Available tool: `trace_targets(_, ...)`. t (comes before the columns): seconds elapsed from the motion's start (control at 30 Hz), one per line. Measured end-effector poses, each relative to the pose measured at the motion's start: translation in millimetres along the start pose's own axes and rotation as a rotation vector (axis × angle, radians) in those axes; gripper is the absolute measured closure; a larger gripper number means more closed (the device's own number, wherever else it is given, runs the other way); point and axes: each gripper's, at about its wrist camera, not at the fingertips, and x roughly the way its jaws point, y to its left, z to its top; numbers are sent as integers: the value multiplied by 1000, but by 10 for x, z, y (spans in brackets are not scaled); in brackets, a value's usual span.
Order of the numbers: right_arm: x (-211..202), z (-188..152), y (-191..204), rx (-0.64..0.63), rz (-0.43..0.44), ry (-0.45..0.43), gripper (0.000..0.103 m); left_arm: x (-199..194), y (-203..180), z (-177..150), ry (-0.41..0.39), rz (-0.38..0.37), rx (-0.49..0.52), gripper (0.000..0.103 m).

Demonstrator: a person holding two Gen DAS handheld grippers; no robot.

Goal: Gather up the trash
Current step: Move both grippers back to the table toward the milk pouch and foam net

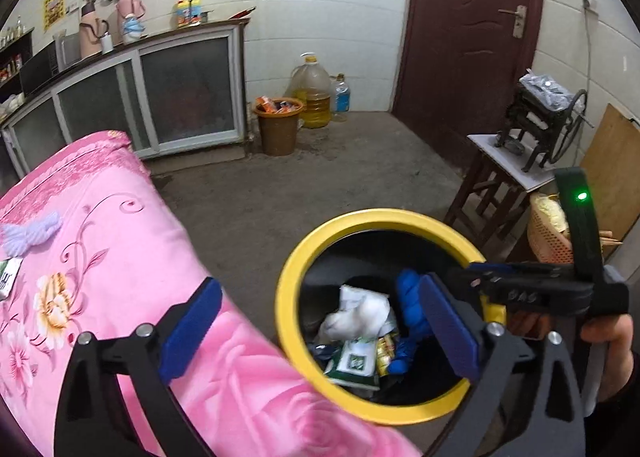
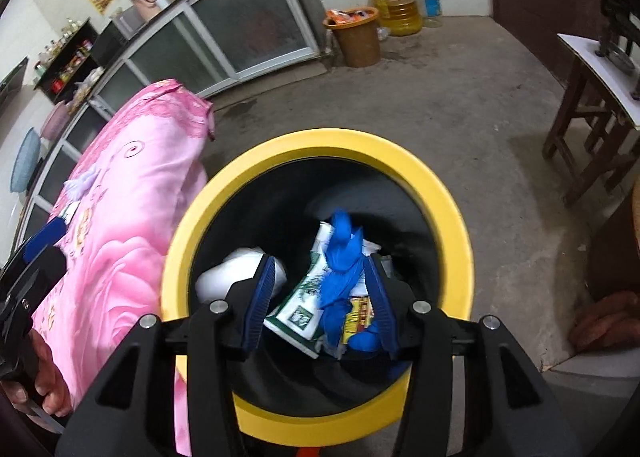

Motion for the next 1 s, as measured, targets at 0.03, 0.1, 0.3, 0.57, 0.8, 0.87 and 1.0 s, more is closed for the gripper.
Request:
trace_targets(0.03,-9,-6,-12,5,3,0,57,-1,40,-7,7,0,-6,8)
trace_targets(0.1,-44,-21,-7,4,12,-6,55,-38,169,-31,7,-7,-27,8)
trace_targets(0.3,-173,2,201,-43,51,-42,54,-237,540,-82,-20,-7,-104,8)
trace_targets(0.57,-453,72,828,-200,202,-136,27,-767,1099,-334,-65,57,-155,8)
trace_targets(0.8,-502,105,1693,-427,314,-212,9,-1499,1910,-937,-66,195,-127,8)
trace_targets(0.87,-391,97,2035,-506,341,-189,8,-1652,2124,-1059,-64,234,-131,8)
trace_targets(1.0,-148,68,2664,-649,367,-169,8,-2003,2674,-1318,-56,286,-167,8)
